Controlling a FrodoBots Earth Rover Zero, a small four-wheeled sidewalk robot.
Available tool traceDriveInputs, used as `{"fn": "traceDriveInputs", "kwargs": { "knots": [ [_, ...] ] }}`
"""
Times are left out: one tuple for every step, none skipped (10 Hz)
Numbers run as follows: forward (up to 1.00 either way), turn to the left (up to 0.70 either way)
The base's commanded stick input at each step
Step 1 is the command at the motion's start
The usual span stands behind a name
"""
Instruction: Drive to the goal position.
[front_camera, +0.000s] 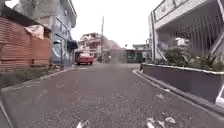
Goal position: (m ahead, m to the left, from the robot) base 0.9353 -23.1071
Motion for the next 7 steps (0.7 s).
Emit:
{"fn": "traceDriveInputs", "kwargs": {
  "knots": [
    [0.70, 0.00],
    [0.70, 0.00],
    [0.70, 0.00],
    [0.70, 0.00],
    [0.70, 0.00],
    [0.70, 0.00],
    [0.70, 0.00]
  ]
}}
